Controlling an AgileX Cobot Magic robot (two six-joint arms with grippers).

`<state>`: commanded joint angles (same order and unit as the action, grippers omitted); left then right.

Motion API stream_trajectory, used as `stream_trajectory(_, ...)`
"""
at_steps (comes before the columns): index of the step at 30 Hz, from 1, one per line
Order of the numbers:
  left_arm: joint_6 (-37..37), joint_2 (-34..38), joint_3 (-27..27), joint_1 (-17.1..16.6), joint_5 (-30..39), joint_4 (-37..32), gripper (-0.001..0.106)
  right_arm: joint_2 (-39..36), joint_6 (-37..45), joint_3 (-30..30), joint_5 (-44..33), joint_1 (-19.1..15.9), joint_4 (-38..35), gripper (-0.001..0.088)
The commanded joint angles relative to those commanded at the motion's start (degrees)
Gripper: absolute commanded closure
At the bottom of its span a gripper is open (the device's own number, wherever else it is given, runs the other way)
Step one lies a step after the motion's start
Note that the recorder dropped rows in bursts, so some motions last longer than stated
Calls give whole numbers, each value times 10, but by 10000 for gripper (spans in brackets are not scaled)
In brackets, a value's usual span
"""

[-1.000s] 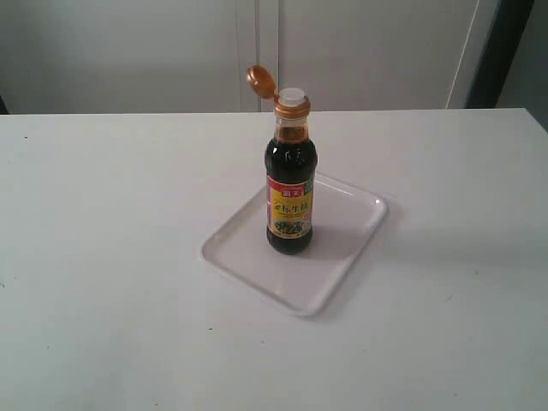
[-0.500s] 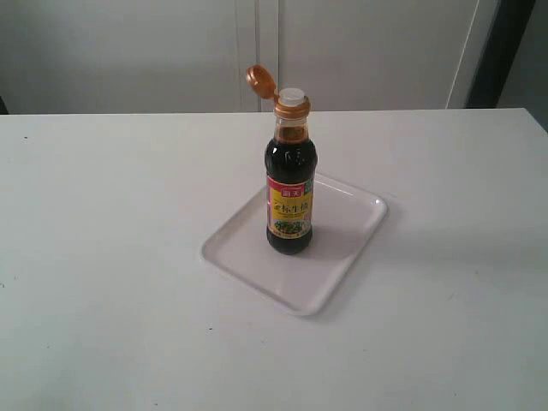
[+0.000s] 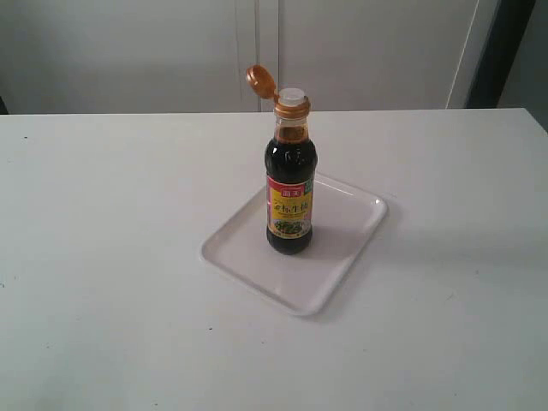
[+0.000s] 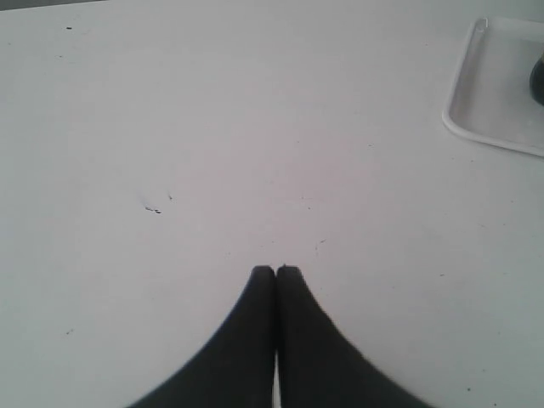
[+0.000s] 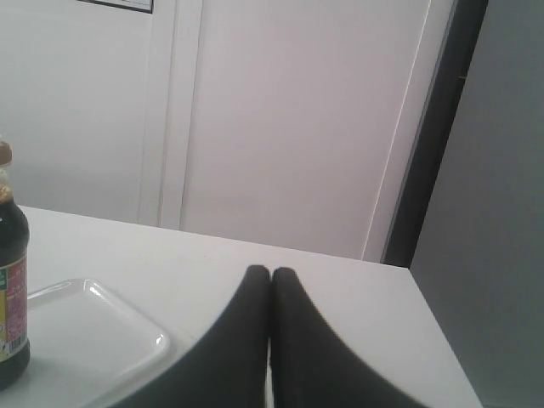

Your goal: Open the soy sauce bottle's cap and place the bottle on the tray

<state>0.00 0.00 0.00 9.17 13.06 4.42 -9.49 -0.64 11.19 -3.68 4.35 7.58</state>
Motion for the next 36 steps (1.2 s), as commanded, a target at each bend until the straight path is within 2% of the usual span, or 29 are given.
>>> stream_trajectory(31,0,0,0,0,0,0,1053,0,6,-2,-1,0,-2,868)
stream_trajectory(36,0,0,0,0,0,-2,1053,0,6,-31,-6,0,-54,868)
